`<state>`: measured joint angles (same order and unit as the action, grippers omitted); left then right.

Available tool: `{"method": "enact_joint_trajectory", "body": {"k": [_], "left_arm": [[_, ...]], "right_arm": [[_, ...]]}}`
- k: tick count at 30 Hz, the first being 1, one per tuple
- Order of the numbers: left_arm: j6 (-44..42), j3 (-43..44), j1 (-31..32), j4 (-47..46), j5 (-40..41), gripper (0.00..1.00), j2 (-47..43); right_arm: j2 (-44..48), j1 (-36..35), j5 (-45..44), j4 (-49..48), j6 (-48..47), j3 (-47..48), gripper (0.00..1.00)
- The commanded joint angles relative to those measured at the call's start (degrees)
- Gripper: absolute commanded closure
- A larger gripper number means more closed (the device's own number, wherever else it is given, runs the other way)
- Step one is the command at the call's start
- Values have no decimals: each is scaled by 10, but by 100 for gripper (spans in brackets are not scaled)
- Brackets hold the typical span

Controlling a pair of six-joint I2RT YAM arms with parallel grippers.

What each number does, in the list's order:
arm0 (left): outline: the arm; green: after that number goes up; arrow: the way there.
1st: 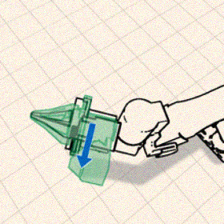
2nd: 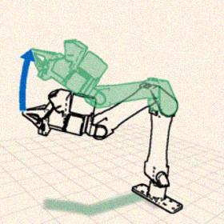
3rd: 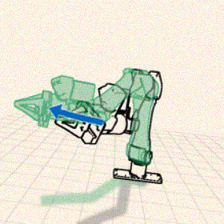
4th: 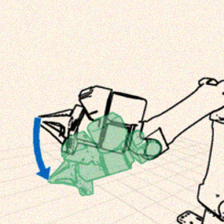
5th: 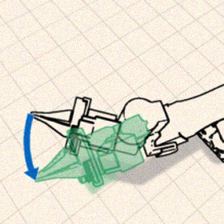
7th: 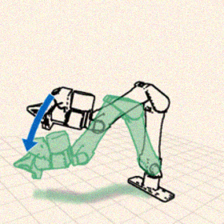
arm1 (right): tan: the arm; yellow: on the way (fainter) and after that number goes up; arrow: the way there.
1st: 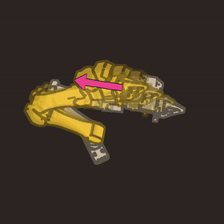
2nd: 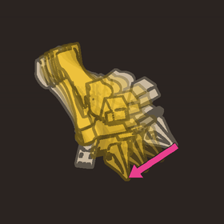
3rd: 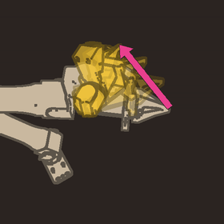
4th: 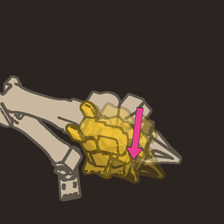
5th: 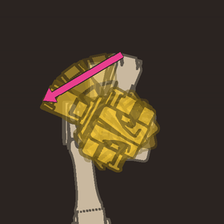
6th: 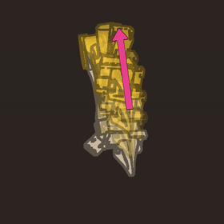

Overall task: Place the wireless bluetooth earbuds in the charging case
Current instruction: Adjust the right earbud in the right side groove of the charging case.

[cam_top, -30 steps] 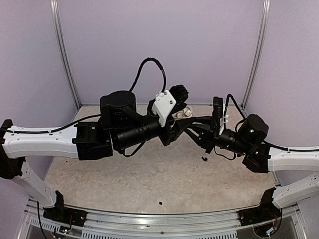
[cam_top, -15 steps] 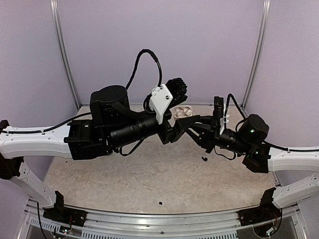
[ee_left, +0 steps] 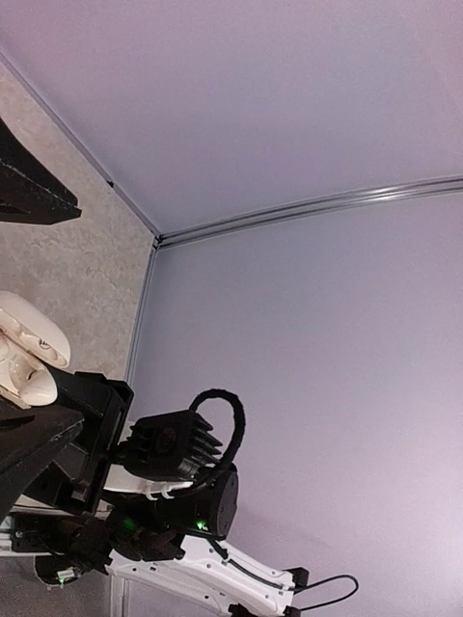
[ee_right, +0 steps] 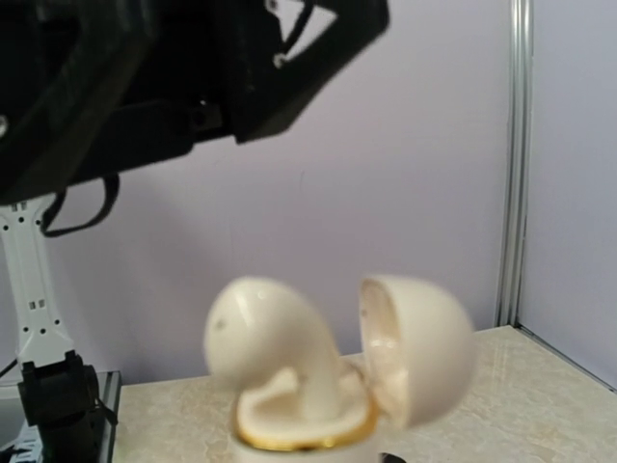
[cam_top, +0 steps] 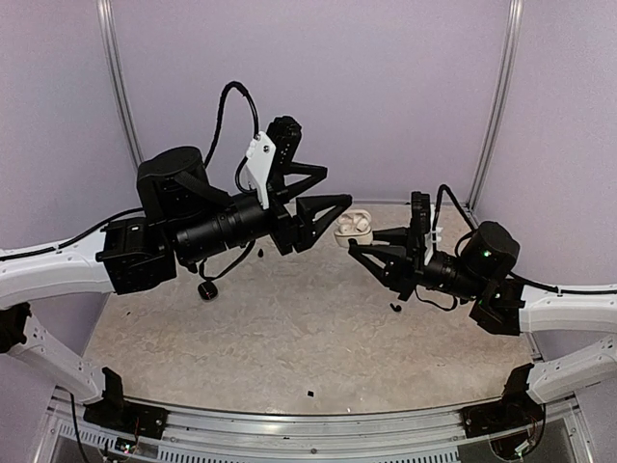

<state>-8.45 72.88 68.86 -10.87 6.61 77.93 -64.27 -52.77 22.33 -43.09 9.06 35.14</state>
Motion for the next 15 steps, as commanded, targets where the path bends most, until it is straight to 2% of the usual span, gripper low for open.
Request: {"method": "enact_joint_trajectory", "body": {"k": [1, 6, 15], "left_arm": [[39, -10, -13, 21, -74, 35, -13], [52, -5, -21, 40, -105, 34, -6], [58, 16, -25, 68, -100, 28, 27]], "right_arm": [[8, -7, 10, 4, -7, 8, 100], [3, -8, 13, 6, -5, 14, 100], [0, -11, 17, 10, -4, 19, 100]]}}
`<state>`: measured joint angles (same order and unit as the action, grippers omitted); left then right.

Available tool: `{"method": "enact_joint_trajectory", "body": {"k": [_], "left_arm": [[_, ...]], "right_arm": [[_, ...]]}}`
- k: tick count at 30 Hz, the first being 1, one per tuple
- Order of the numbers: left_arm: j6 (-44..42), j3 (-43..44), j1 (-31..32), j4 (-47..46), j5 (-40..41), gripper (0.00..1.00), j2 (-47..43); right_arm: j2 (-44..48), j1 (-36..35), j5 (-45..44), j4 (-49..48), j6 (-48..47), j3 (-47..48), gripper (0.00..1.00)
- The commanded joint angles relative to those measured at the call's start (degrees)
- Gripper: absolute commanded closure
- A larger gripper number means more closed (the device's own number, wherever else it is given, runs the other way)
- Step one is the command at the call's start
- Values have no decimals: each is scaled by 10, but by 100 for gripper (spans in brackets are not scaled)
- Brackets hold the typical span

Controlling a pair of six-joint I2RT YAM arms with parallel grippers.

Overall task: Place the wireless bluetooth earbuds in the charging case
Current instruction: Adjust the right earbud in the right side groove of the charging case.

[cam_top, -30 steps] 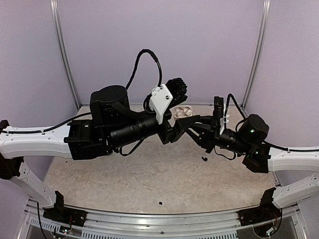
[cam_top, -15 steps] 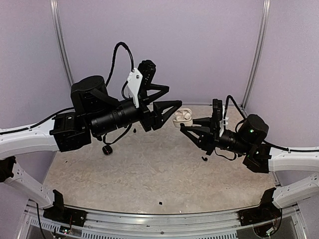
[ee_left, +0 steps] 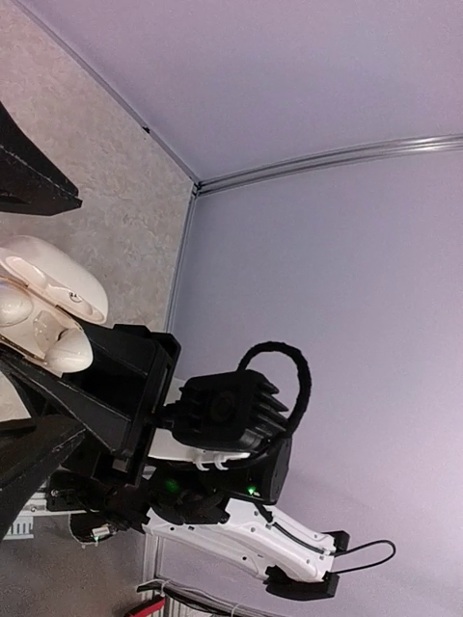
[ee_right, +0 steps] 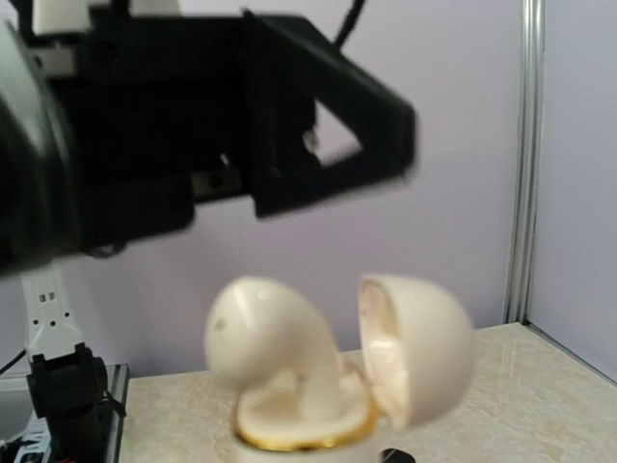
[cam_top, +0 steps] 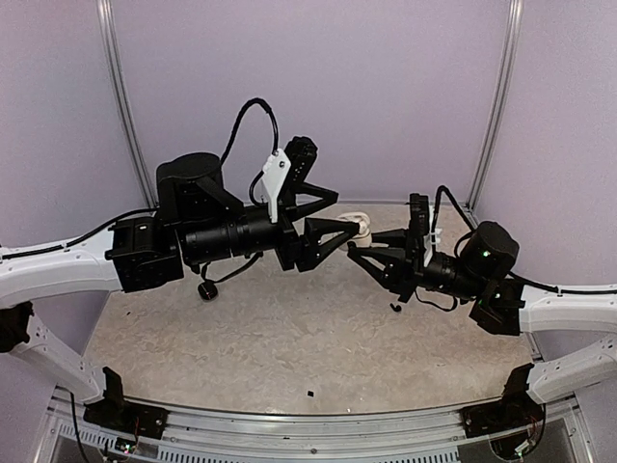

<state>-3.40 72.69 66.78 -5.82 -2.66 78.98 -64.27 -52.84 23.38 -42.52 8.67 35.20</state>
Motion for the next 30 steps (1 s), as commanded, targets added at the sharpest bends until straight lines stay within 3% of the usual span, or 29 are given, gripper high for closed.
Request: {"method": "enact_joint_trajectory", "body": {"k": [1, 30], "left_arm": [[8, 18, -5, 18, -7, 28, 17], [47, -3, -40, 23, -6, 29, 22]], "right_arm": [[1, -11, 7, 5, -1, 19, 100], [18, -17, 21, -16, -6, 4, 100]]}}
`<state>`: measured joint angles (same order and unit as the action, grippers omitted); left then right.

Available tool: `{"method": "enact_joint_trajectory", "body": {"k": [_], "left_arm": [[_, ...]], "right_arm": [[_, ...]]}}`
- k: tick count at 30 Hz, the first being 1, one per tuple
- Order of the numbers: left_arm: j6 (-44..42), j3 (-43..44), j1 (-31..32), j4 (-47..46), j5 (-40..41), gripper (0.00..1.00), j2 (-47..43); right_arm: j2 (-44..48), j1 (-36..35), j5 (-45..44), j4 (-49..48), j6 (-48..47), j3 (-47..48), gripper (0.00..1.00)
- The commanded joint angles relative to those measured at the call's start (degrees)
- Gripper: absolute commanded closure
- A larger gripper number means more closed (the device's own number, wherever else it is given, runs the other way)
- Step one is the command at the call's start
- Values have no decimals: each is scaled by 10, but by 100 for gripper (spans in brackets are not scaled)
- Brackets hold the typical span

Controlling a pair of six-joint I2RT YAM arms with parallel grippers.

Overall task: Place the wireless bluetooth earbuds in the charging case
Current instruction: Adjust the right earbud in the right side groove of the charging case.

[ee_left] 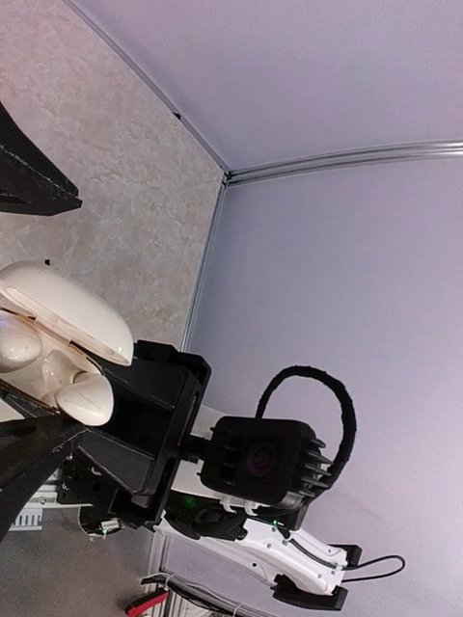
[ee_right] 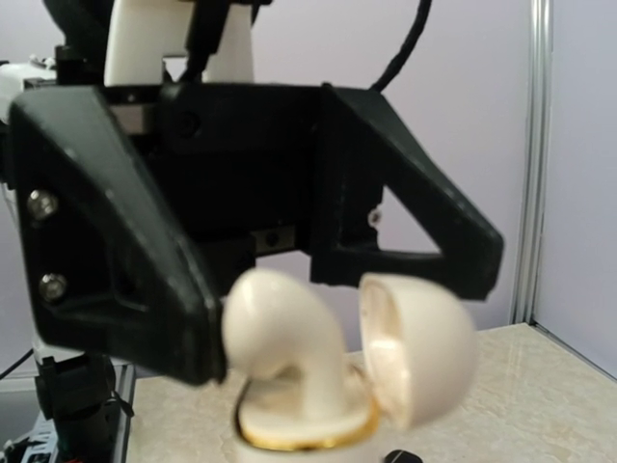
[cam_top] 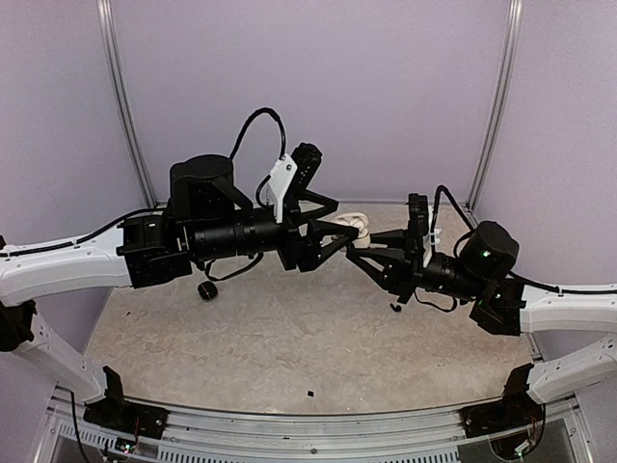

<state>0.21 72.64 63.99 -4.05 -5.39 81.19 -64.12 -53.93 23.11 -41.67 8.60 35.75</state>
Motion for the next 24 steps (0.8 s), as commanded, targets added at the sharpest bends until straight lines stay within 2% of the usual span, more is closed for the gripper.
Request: {"method": "enact_joint_trajectory", "body": {"k": [1, 10, 18, 24], "left_arm": [[13, -2, -13, 6, 24, 28, 0], [20, -3, -20, 1, 23, 28, 0], [8, -27, -18, -41, -39, 28, -16], [0, -36, -16, -57, -57, 27, -34]], "right_arm": [[18, -6, 21, -24, -5, -2, 100], [24, -6, 1, -32, -4, -9, 100], [24, -6, -18, -29, -2, -11, 100], [22, -6, -14, -25, -6, -12, 100]]}}
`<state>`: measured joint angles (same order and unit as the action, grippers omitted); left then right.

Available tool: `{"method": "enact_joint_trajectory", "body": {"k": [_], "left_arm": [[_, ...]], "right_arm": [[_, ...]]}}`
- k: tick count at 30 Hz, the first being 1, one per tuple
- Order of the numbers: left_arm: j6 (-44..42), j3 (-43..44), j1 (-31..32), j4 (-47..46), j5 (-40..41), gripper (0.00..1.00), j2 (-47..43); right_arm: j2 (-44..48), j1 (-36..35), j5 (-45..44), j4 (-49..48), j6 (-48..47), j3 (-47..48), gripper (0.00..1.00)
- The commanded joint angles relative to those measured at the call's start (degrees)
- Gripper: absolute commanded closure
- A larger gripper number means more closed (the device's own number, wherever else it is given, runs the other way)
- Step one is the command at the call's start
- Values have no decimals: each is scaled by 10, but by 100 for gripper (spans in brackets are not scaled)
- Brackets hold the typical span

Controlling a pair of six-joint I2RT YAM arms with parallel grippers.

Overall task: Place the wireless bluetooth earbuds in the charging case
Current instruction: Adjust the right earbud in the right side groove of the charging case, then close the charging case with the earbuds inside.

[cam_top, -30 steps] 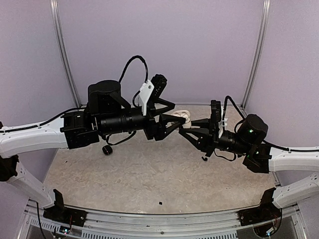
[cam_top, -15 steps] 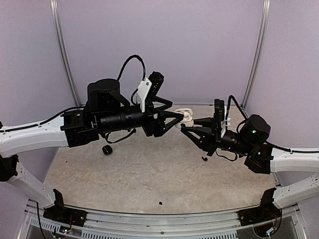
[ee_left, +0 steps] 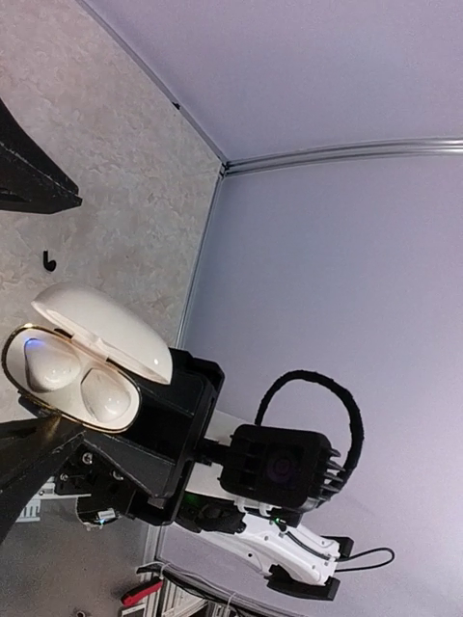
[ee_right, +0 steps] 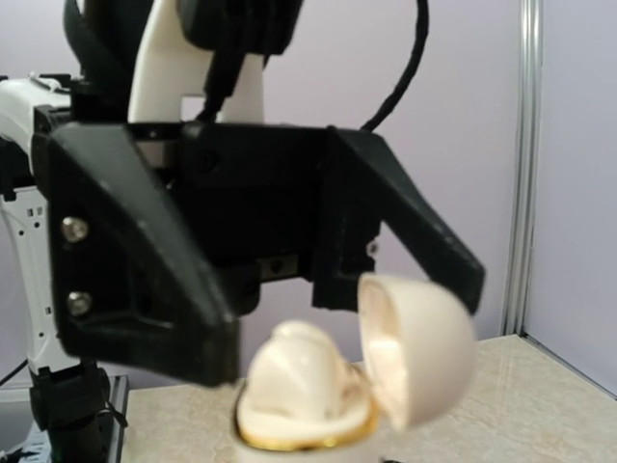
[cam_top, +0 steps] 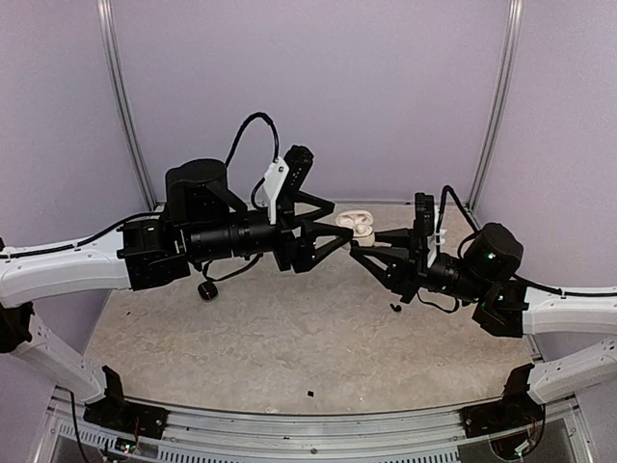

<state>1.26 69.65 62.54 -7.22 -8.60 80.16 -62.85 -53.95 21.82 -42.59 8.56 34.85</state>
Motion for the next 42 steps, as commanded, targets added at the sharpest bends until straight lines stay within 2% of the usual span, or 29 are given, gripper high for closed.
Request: {"method": "enact_joint_trajectory", "body": {"k": [1, 8, 17, 22, 36, 39, 42], "left_arm": [[-23, -6, -2, -22, -30, 27, -27], [-76, -6, -8, 32, -91, 21, -33], [-72, -3, -6, 25, -108, 19, -21], [-103, -5, 18, 31, -116, 23, -18], [-165, -23, 53, 40, -130, 42, -38], [-178, -23, 61, 48, -114, 42, -40], [-193, -23, 72, 51, -79, 38, -44]], "right_arm": [[9, -5, 0, -15, -5, -2, 100], [14, -5, 23, -19, -3, 1, 100], [-5, -5, 94, -31, 15, 15, 100], [-8, -5, 86, -24, 17, 20, 100], [-16, -3, 71, -23, 24, 20, 100], [-15, 1, 62, -20, 29, 19, 100], [-16, 8, 55, -20, 39, 17, 100]]}}
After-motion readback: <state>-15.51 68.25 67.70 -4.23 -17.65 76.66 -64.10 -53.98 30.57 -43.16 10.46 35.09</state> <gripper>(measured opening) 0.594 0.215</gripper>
